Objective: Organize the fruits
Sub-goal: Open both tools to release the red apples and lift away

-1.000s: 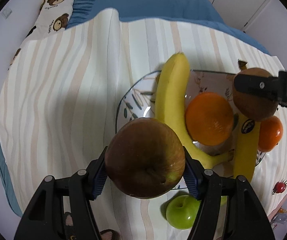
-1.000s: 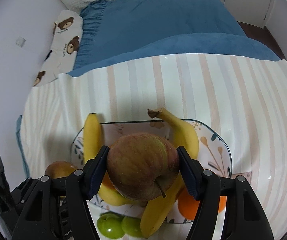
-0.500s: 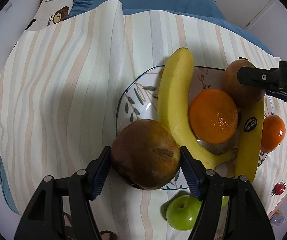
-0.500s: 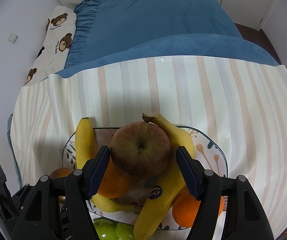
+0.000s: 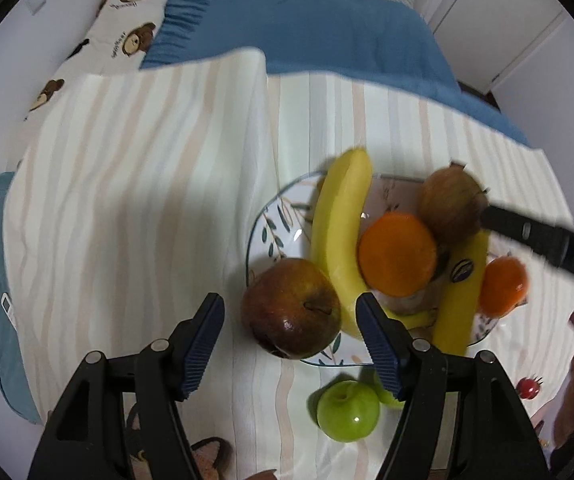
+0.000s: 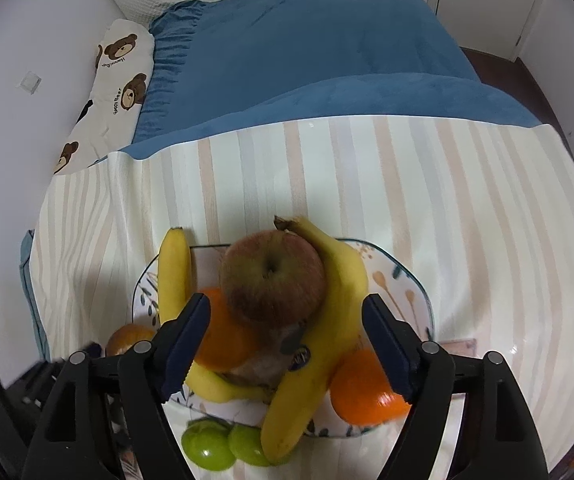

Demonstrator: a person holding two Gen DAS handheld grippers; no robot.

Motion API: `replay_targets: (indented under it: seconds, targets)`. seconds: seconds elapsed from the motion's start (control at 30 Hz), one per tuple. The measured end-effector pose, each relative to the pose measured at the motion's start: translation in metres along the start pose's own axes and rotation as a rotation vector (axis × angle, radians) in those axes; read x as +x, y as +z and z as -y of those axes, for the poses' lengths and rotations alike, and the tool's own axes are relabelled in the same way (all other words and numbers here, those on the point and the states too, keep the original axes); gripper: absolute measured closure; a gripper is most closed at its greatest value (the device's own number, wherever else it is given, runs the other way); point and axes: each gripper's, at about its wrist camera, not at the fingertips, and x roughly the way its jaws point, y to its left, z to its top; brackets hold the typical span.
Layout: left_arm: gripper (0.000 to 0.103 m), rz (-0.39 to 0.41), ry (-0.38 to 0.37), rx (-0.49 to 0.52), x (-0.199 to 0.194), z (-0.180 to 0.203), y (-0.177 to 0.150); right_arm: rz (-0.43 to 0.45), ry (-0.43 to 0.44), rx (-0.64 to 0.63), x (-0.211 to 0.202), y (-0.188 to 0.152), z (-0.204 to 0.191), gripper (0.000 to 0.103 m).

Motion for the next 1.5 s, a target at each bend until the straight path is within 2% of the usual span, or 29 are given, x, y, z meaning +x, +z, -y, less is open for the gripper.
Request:
replay_targets:
  seconds: [0.13, 0.2, 0.27, 0.4, 0.8, 1.3, 1.5]
  targets:
    - [0.025, 0.055, 0.032, 0.004, -0.024, 0.000, -0.007, 0.031, -0.017, -0.020, -0.021, -0.022, 0.003, 0.018]
    - [0.016, 0.077, 0.055, 0.015, -0.032, 0.003, -0.011, 0.051, -0.031, -0.034, -0.031, -0.033, 0.003, 0.014]
    - [0.009, 0.094, 0.066, 0.026, -0.038, 0.005, -0.014, 0.069, -0.046, -0.048, -0.040, -0.045, 0.002, 0.003]
    - [0.001, 0.122, 0.074, 0.035, -0.050, 0.011, -0.025, 0.097, -0.064, -0.070, -0.058, -0.070, 0.001, 0.002]
    - [0.001, 0.224, 0.084, 0.050, -0.100, 0.034, -0.064, 0.205, -0.132, -0.067, -0.113, -0.110, 0.007, 0.001]
    - [0.001, 0.393, 0.090, 0.064, -0.186, 0.056, -0.118, 0.404, -0.122, -0.080, -0.220, -0.174, 0.006, 0.001]
    - [0.001, 0.441, 0.090, 0.069, -0.213, 0.060, -0.138, 0.447, -0.109, -0.078, -0.250, -0.199, 0.007, 0.001]
